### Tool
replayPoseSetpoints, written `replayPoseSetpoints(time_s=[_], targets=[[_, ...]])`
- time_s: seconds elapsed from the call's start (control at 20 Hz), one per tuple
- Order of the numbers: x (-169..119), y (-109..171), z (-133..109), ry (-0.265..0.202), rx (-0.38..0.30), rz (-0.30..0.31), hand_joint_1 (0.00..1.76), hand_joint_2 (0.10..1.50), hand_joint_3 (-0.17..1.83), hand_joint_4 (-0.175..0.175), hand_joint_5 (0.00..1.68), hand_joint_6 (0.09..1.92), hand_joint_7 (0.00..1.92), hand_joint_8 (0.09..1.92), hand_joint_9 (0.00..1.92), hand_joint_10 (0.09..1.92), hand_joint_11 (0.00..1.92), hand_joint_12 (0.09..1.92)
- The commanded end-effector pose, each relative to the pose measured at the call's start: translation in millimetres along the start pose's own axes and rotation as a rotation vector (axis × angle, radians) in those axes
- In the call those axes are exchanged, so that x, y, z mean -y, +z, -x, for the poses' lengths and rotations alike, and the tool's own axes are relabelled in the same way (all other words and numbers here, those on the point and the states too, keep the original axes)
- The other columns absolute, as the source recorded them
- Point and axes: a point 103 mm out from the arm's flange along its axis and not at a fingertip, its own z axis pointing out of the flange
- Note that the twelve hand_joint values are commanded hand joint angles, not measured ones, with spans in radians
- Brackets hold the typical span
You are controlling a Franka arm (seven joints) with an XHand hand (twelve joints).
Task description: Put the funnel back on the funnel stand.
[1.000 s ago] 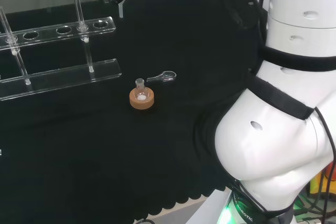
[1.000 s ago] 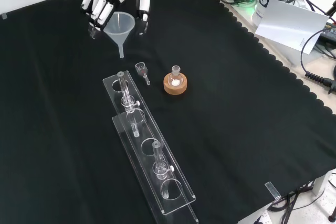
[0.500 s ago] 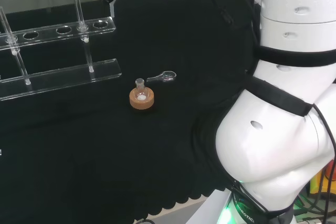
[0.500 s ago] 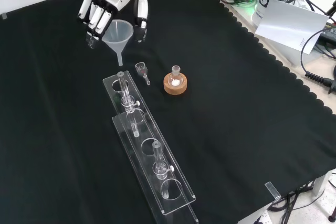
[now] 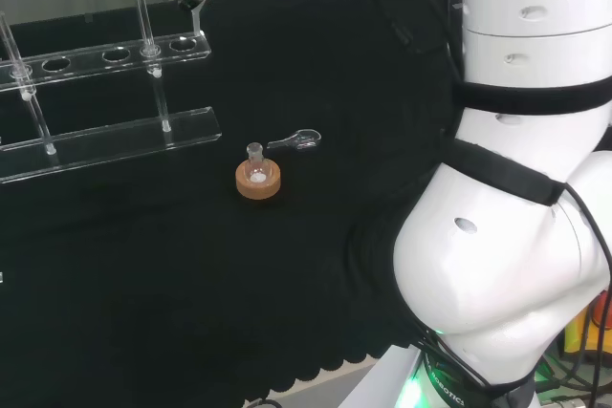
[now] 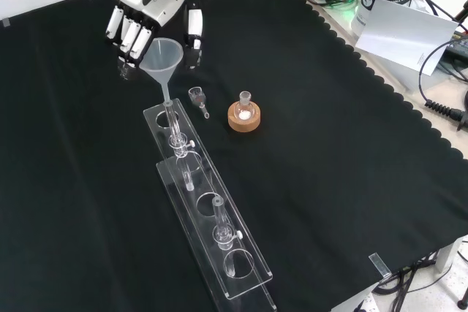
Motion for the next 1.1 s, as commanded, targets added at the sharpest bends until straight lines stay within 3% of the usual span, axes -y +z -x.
replayPoseSetpoints(time_s=[0.05, 1.1], targets=[[-6.0, -0.6, -1.1, -0.01, -0.005, -0.005, 0.62, 1.01, -0.17, -0.036, 0.58, 0.22, 0.65, 0.63, 0.89, 0.46, 0.54, 1.26], [-28.1, 7.1, -5.4, -0.033, 0.003, -0.026, 0.62, 1.01, -0.17, -0.039, 0.56, 0.25, 0.65, 0.63, 0.89, 0.46, 0.55, 1.26]])
